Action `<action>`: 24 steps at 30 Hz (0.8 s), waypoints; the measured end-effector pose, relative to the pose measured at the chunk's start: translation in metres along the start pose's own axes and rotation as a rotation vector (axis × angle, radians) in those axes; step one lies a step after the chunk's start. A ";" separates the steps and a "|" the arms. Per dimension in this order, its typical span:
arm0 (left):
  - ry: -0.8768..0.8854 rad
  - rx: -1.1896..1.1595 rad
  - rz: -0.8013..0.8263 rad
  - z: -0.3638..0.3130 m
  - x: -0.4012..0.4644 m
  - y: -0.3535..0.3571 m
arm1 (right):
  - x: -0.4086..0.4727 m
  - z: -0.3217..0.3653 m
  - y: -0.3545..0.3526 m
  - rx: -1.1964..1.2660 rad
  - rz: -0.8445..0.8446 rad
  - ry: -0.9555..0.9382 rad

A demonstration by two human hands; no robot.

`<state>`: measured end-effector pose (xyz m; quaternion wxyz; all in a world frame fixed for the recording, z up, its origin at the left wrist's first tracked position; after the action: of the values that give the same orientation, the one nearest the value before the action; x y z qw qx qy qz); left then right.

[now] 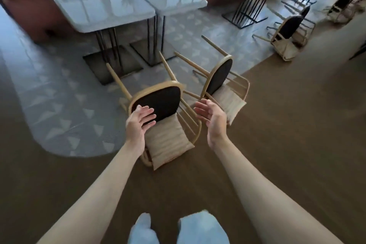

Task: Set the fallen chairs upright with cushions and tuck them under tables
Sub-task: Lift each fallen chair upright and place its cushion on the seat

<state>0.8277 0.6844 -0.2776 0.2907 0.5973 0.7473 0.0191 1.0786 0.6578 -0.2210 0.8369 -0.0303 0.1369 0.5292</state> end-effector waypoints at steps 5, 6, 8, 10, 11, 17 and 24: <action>-0.081 -0.187 -0.239 0.088 0.046 -0.003 | 0.108 -0.078 -0.010 -0.088 0.176 0.164; -0.087 -0.226 -0.286 0.107 0.052 -0.002 | 0.127 -0.098 -0.010 -0.116 0.219 0.207; -0.092 -0.319 -0.403 0.141 0.059 0.000 | 0.157 -0.136 -0.009 -0.165 0.316 0.301; -0.105 -0.427 -0.484 0.169 0.063 0.008 | 0.176 -0.157 -0.010 -0.177 0.373 0.365; -0.119 -0.473 -0.522 0.185 0.064 0.012 | 0.183 -0.166 -0.012 -0.173 0.399 0.405; -0.168 -0.599 -0.656 0.268 0.080 0.031 | 0.221 -0.228 -0.039 -0.207 0.445 0.585; -0.308 -0.661 -0.715 0.398 0.125 0.035 | 0.257 -0.346 -0.081 -0.130 0.295 0.747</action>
<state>1.0257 0.6810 -0.6462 0.5592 0.1762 0.8075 0.0653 1.1860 0.7805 -0.6277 0.6410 -0.2535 0.4007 0.6035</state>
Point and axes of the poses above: each hand's wrist, its own x-axis towards the middle knuckle, its own y-axis out of the palm, z = x × y, the point moved 10 cm from there along x, towards the middle knuckle, and after that the axes turned 1 degree about -z, right-handed, at the moved point
